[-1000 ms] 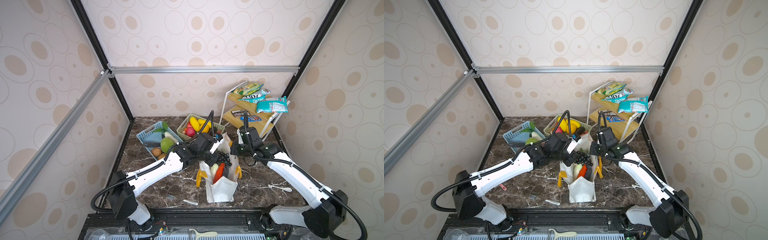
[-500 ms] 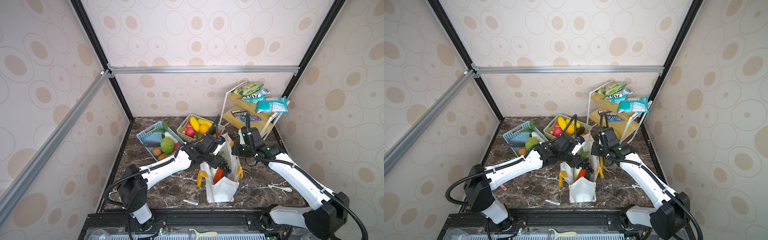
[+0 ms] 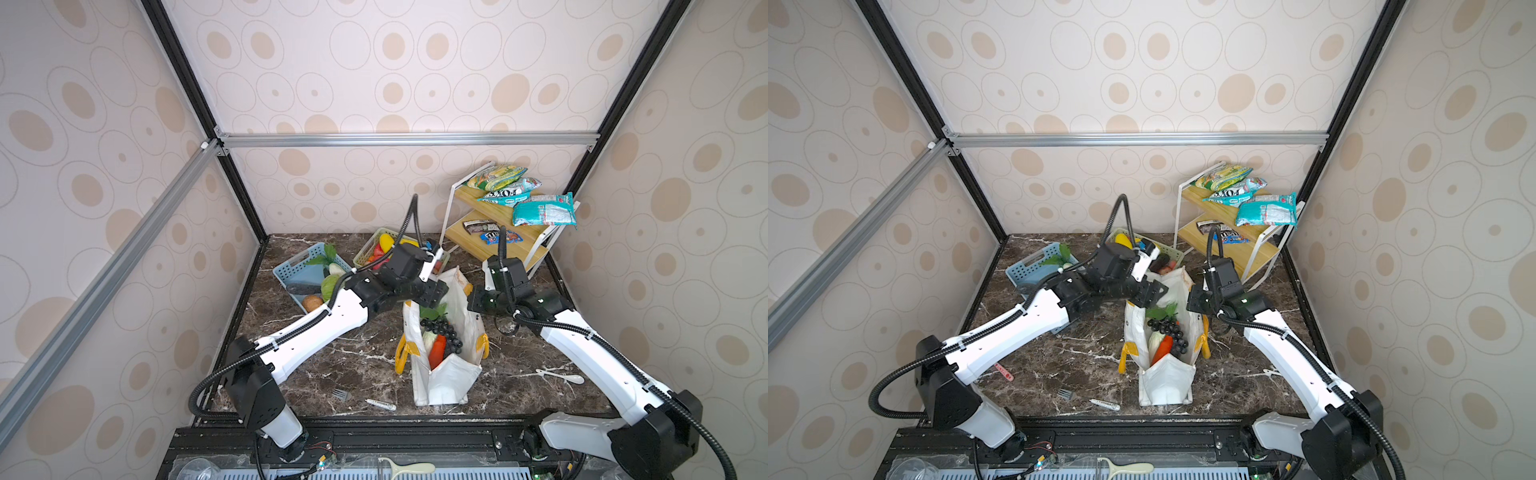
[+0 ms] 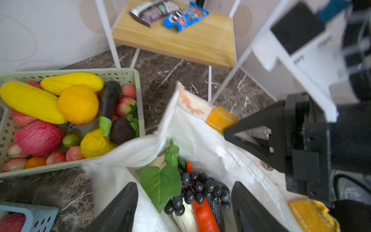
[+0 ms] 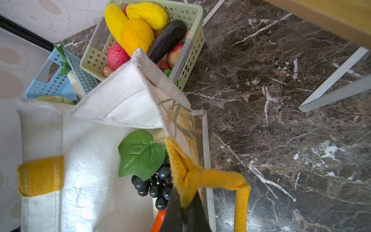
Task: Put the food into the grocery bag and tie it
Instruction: 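Move the left gripper down to the bag's yellow handle nearest it, then grasp the yellow handle with the left gripper while the right gripper regrips its handle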
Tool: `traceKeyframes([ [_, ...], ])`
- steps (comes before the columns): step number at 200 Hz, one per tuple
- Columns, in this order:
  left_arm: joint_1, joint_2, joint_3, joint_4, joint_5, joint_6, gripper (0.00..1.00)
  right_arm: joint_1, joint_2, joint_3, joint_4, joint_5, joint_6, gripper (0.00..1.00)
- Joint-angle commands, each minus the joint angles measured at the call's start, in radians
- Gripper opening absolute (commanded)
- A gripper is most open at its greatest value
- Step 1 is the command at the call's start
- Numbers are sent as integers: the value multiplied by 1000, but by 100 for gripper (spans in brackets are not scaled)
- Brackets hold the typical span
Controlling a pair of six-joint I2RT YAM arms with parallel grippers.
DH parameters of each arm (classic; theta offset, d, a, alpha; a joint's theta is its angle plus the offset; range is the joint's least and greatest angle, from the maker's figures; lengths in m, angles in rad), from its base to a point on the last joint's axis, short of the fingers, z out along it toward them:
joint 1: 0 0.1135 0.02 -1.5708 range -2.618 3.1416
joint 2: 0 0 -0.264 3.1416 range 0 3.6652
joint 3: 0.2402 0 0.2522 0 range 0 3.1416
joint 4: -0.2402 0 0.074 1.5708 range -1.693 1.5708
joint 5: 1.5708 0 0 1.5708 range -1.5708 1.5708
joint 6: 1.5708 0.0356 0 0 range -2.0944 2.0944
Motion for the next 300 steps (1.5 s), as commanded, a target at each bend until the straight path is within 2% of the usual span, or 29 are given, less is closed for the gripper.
traceKeyframes([
  [1, 135, -90, -74, 80, 51, -113, 72, -15, -23, -17, 8, -10, -12, 1],
  [31, 265, -177, -286, 210, 174, -221, 64, -24, -17, -24, 2, -25, -21, 1],
  [52, 272, -186, -386, 224, 259, -205, 49, -27, -17, -24, 1, -28, -25, 1],
  [77, 261, -206, -525, 272, 412, -200, 41, -30, -9, -12, 0, -29, -31, 1],
  [111, 247, -233, -630, 204, 407, -142, 44, -29, 6, -2, 1, -35, -31, 1],
  [151, 219, -268, -722, 309, 545, -160, 56, -30, 11, -6, 3, -26, -27, 1],
  [172, 173, -210, -710, 314, 542, -154, 56, -30, 14, -6, 3, -26, -27, 0],
  [196, 121, -140, -693, 334, 488, -170, 56, -29, 7, -8, 0, -20, -24, 0],
  [219, 112, -87, -687, 371, 469, -195, 58, -30, -4, -13, -5, -12, -24, 0],
  [240, 109, -62, -676, 366, 429, -195, 55, -30, -10, -14, -16, -3, -27, 0],
  [300, 112, -57, -676, 327, 364, -182, 30, -29, -14, -24, -14, 1, -22, 0],
])
